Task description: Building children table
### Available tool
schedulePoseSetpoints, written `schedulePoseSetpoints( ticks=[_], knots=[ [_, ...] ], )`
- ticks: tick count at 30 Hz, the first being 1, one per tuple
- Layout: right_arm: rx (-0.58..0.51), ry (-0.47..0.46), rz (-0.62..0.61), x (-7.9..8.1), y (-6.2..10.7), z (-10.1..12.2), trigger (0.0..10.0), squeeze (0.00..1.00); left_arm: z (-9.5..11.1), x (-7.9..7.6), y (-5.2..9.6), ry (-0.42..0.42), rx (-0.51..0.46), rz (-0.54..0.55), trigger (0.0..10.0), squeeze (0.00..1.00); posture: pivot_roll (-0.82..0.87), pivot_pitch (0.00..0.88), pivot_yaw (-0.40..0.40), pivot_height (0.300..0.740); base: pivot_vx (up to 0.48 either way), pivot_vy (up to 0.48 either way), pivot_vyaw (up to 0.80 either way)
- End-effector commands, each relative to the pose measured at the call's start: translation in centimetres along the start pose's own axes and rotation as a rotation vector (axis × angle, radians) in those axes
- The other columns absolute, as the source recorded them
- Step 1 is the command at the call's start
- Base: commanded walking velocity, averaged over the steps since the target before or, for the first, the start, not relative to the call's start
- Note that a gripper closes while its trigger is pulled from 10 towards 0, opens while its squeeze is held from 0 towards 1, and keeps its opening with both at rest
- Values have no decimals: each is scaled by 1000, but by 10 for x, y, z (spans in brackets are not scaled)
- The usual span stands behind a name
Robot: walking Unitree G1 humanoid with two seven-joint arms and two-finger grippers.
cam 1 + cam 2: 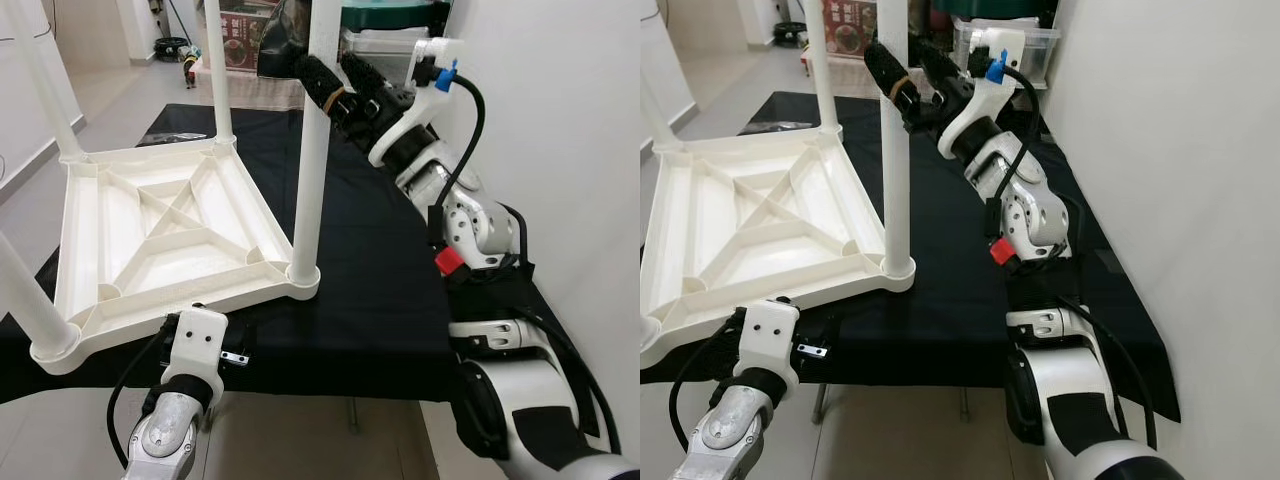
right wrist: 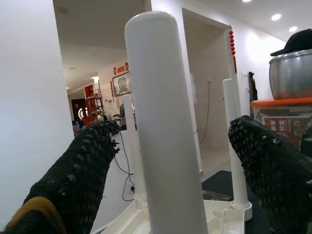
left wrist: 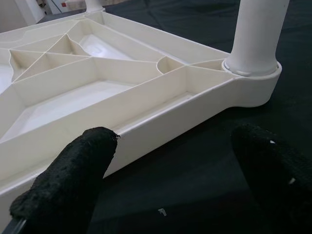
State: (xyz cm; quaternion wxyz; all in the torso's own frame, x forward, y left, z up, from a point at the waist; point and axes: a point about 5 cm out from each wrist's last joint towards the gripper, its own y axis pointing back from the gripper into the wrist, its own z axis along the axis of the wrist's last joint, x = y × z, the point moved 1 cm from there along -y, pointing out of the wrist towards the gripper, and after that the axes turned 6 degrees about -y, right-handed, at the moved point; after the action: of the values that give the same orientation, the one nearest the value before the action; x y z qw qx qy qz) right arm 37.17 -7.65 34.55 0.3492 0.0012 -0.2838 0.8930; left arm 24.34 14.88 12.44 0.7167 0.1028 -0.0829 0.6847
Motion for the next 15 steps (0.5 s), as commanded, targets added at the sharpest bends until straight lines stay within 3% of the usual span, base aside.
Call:
schedulePoseSetpoints(
  ticks=[1,6,13,14,15],
  knots=[
    [-14,25,22,7,-5,4,10000,0,-1,-2,2,2,13,0,10000,0,79,36,-115,740,0,0,0],
    [31,85,-35,14,-15,-8,10000,0,0,-5,3,5,12,-2,10000,0,79,37,-121,740,0,0,0],
    [78,165,-177,7,-15,-21,10000,0,-1,-4,4,5,16,4,10000,0,75,42,-125,740,0,0,0],
    [80,202,-217,3,-14,-22,5882,0,-1,-4,4,6,16,5,10000,0,74,42,-125,740,0,0,0],
    [80,202,-217,3,-14,-22,5882,0,-1,-4,4,6,16,5,10000,0,74,42,-125,740,0,0,0]
  ],
)
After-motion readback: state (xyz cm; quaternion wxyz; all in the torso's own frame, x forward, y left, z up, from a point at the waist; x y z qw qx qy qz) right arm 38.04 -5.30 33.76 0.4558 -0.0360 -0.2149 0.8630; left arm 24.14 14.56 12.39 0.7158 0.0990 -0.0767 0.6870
